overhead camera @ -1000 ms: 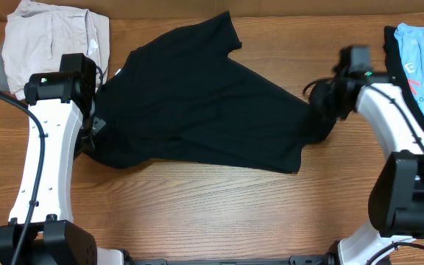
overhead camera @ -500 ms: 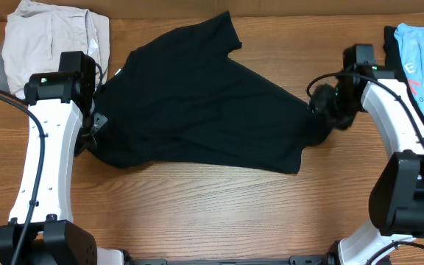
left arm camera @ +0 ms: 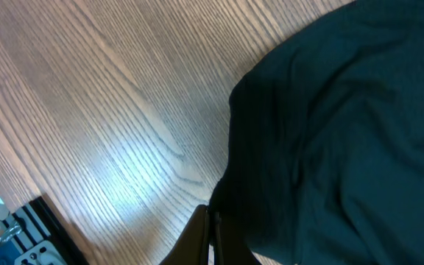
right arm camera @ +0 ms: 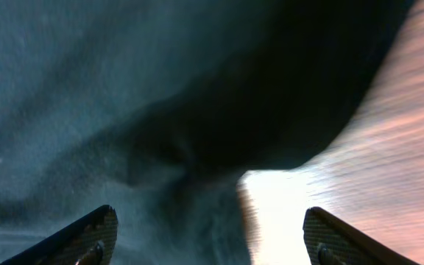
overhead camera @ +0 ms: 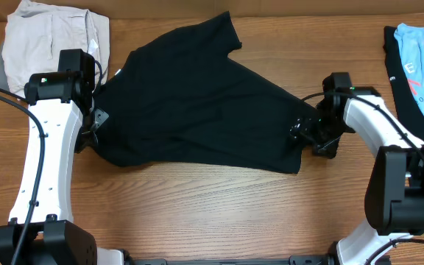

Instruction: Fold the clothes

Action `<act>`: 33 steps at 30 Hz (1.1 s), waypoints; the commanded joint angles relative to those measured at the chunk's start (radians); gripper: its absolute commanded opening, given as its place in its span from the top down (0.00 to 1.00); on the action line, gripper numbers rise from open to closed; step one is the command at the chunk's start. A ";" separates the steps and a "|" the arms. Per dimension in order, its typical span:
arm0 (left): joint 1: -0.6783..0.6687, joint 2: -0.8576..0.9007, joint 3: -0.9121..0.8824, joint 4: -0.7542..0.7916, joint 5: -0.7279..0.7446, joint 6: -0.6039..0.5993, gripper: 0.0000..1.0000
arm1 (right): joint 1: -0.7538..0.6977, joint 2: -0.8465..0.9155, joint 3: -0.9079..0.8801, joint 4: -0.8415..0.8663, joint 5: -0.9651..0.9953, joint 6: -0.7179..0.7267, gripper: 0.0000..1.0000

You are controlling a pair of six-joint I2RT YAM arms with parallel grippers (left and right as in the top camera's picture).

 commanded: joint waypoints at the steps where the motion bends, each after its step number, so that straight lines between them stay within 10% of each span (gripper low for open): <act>1: -0.005 -0.013 0.006 0.000 0.003 0.032 0.96 | 0.015 0.002 -0.047 0.060 -0.063 0.006 0.16; 5: -0.005 -0.013 0.006 0.000 0.003 0.031 0.96 | 0.019 0.002 -0.069 0.088 -0.063 0.027 0.28; 11: -0.005 -0.013 0.006 0.003 0.003 0.032 0.96 | 0.018 0.002 -0.076 0.161 -0.062 0.034 0.93; 26: -0.005 -0.013 0.006 0.009 0.003 0.031 0.96 | -0.078 0.002 0.231 0.299 -0.059 0.036 0.96; 27: -0.005 -0.013 0.006 0.009 0.003 0.031 0.96 | -0.078 0.002 0.231 0.327 -0.059 0.036 0.94; 31: -0.005 -0.013 0.006 0.004 0.003 0.031 0.96 | -0.070 0.008 0.231 0.370 -0.037 0.035 0.03; 33: -0.005 -0.013 0.006 0.000 0.003 0.032 0.96 | -0.071 0.008 0.233 0.325 -0.008 0.033 0.00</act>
